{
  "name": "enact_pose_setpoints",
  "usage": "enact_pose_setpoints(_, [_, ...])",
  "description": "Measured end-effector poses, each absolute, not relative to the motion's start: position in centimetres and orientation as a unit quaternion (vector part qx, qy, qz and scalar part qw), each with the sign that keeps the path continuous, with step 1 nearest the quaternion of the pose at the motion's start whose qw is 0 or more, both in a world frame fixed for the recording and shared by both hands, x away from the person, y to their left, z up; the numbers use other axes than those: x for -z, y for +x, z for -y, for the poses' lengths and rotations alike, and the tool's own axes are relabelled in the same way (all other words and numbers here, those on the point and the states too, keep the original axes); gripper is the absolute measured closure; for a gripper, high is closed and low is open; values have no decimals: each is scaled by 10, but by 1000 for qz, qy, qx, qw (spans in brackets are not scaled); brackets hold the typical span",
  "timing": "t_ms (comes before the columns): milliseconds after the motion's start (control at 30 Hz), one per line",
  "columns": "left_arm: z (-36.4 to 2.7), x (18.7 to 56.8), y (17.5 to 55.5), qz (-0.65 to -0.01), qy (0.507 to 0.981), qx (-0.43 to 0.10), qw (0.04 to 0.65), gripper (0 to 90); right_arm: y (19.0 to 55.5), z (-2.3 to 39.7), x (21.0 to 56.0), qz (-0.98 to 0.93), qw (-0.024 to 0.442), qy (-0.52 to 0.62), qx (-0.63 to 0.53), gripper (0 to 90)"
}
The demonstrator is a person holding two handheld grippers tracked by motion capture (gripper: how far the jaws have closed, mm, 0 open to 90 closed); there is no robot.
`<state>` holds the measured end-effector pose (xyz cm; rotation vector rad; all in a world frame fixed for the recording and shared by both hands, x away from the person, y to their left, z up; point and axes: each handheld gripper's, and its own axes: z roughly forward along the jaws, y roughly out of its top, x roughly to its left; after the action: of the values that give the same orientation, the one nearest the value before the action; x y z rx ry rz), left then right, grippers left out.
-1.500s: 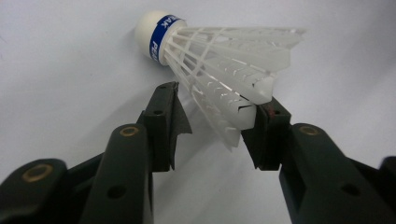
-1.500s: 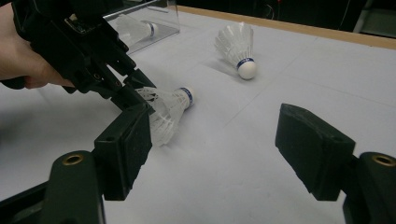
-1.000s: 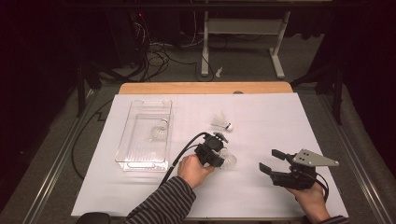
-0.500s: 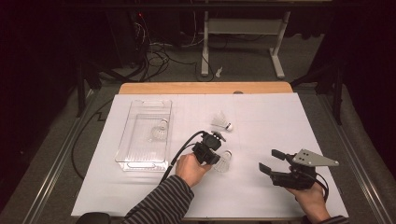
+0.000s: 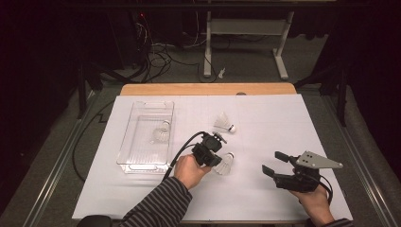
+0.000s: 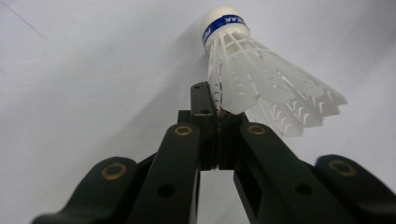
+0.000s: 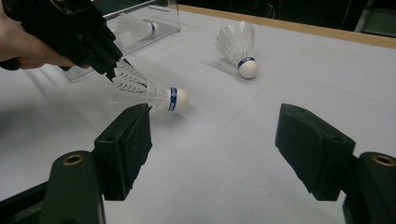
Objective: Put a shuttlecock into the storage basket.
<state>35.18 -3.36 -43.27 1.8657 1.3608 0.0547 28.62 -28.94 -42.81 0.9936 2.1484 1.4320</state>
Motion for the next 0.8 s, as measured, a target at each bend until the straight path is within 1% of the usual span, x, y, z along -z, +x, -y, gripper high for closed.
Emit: enact_pose_setpoints(800, [22, 417, 346, -528, 735, -7, 427, 894, 286, 289, 428, -763, 187, 353, -509, 277])
